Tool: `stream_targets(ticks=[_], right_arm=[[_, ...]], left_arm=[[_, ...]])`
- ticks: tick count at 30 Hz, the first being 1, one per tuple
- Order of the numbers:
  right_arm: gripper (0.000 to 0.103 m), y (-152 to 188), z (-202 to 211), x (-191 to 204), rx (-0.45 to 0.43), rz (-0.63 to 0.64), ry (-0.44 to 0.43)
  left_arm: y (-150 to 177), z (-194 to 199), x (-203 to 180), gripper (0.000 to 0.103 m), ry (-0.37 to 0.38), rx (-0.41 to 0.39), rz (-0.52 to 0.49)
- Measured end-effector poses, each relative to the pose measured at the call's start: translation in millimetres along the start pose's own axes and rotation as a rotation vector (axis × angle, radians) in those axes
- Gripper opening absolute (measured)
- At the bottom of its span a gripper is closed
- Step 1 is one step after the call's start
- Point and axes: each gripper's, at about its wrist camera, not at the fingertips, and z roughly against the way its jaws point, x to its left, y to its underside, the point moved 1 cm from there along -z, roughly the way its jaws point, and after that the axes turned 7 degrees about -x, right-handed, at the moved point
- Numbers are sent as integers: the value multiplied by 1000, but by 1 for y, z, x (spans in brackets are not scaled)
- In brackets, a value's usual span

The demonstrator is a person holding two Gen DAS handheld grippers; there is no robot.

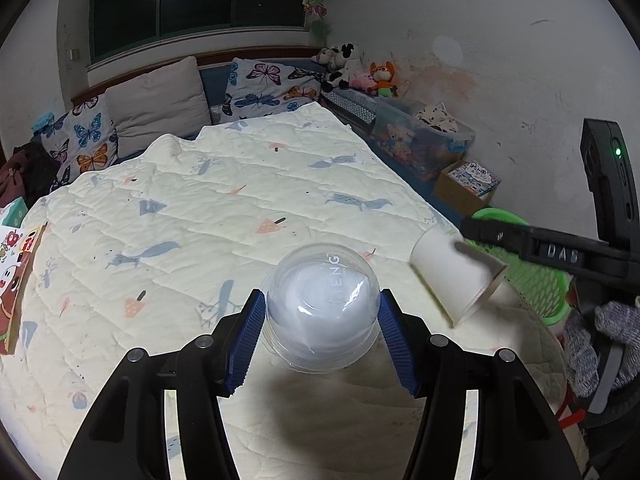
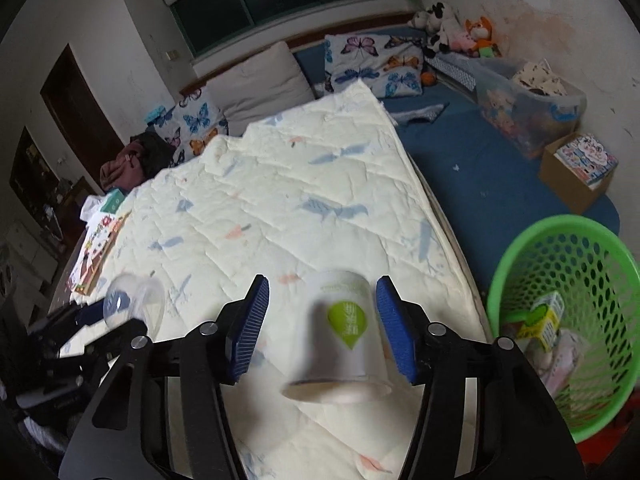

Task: Collect trash
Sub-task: 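Carry the paper cup and clear lid toward the green basket with both tools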

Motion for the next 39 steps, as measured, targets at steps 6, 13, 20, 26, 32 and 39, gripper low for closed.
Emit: stream_targets(ticks=[6,13,20,26,32,39], right_arm=[[56,10,-6,-1,20,2,6],[62,7,-25,1,117,50,31],[62,1,-47,-5,231,57,15],[69,7,-32,-4,193,78,13],[70,16,-37,-8,211,58,-1],[60,22,-35,-9,181,18,-30]], left_arm=[[-1,4,-1,56,-2,-6,2],[0,7,7,56,-17,-10,6],[7,3,14,56,-20,8,14],[8,2,17,56,-25,7,19],[9,-1,16,56,-23,16,27],[9,1,17,56,-27,12,38]])
